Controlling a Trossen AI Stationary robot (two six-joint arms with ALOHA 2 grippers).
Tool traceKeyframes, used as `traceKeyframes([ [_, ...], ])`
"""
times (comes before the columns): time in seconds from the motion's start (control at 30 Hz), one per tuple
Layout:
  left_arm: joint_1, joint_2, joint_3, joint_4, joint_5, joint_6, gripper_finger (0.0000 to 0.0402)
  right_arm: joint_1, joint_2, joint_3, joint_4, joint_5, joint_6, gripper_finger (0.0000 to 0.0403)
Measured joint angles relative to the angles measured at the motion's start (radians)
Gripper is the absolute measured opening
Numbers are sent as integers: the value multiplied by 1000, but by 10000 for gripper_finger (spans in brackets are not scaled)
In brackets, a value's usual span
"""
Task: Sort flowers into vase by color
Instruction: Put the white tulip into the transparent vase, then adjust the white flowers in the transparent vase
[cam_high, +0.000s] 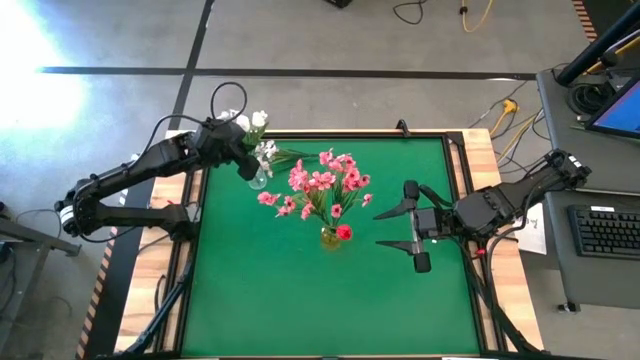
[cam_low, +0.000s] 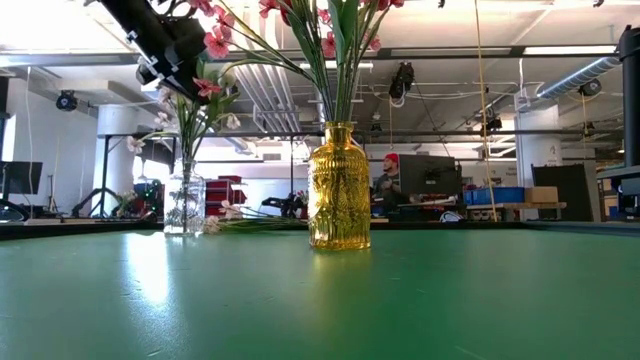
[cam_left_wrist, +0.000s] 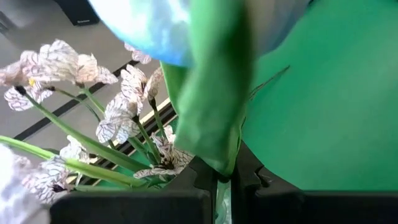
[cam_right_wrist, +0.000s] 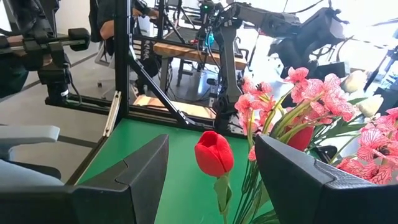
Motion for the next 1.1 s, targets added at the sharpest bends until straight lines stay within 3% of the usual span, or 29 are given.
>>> traceKeyframes([
  [0.17, 0, -6, 0, -9, 0, 2, 26, 0, 0, 0, 0, 0, -6, 233],
  [0.5, -4, -17, 23, -87, 3, -17, 129, 0, 0, 0, 2, 0, -6, 233],
  [0.67, -5, -36, 46, -99, 58, -23, 162, 0, 0, 0, 8, 38, -5, 233],
  [0.8, -5, -58, 51, -100, 64, -33, 180, 0, 0, 0, 7, 103, 5, 233],
  [1.1, -5, -94, 51, -104, 64, -48, 188, 0, 1, 0, 7, 104, 14, 233],
])
